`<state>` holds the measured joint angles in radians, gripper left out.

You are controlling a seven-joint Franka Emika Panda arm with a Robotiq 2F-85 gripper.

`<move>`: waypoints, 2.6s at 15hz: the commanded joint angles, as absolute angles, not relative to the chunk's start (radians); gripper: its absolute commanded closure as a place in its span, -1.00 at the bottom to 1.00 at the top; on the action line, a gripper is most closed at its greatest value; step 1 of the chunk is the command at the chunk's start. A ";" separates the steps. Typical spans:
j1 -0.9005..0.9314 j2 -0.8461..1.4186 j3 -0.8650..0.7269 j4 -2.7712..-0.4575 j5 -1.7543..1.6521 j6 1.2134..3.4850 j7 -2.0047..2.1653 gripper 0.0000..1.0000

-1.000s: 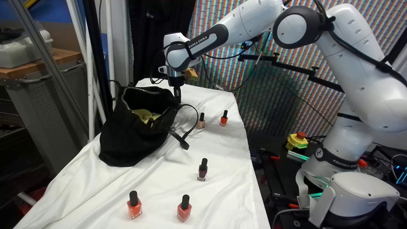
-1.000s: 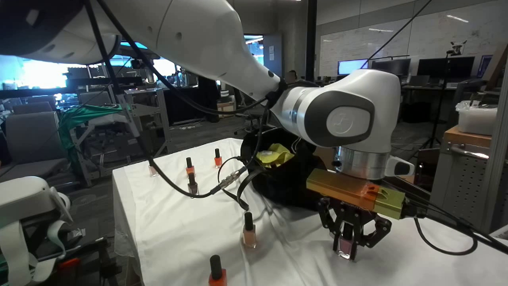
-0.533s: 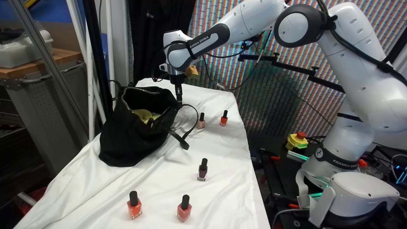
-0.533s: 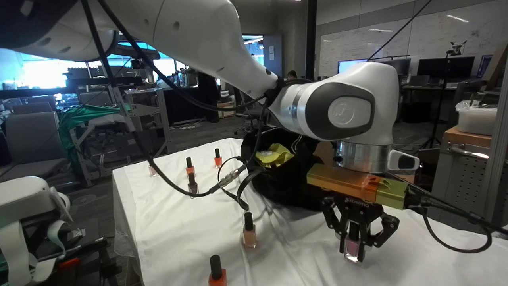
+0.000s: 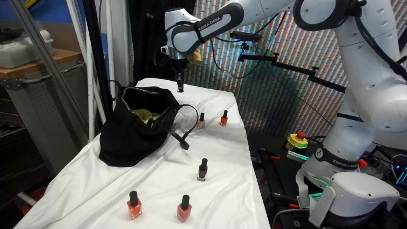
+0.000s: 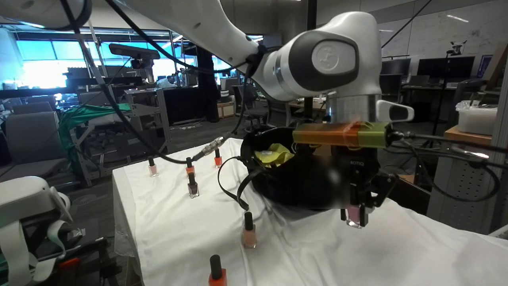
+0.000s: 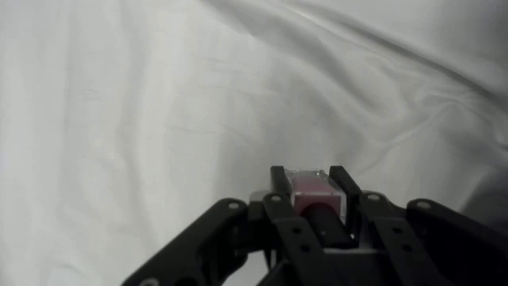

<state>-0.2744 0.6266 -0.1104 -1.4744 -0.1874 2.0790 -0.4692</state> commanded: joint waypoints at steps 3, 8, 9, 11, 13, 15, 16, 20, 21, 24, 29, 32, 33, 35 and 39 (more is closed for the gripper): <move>-0.193 0.407 -0.102 -1.683 -0.226 2.116 -0.384 0.70; -0.124 0.312 -0.060 -1.775 -0.200 2.145 -0.351 0.70; -0.116 0.302 -0.045 -1.787 -0.181 2.151 -0.359 0.70; -0.103 0.294 -0.018 -1.806 -0.143 2.194 -0.356 0.70; -0.093 0.298 0.001 -1.822 -0.108 2.261 -0.343 0.70; -0.088 0.314 0.016 -1.827 -0.062 2.337 -0.336 0.70; -0.086 0.325 0.021 -1.829 -0.047 2.379 -0.330 0.70; -0.084 0.365 0.022 -1.829 -0.028 2.507 -0.306 0.70; -0.085 0.365 0.021 -1.835 -0.030 2.526 -0.303 0.70; -0.088 0.353 0.025 -1.853 -0.034 2.519 -0.315 -0.30; -0.087 0.292 0.026 -1.905 -0.041 2.489 -0.333 -0.86; -0.088 0.250 0.015 -1.944 -0.050 2.467 -0.325 -1.00; -0.089 0.230 0.007 -1.959 -0.057 2.440 -0.320 -1.00; -0.098 0.183 -0.004 -2.003 -0.054 2.395 -0.330 -1.00; -0.108 0.065 -0.034 -2.122 -0.053 2.326 -0.326 -1.00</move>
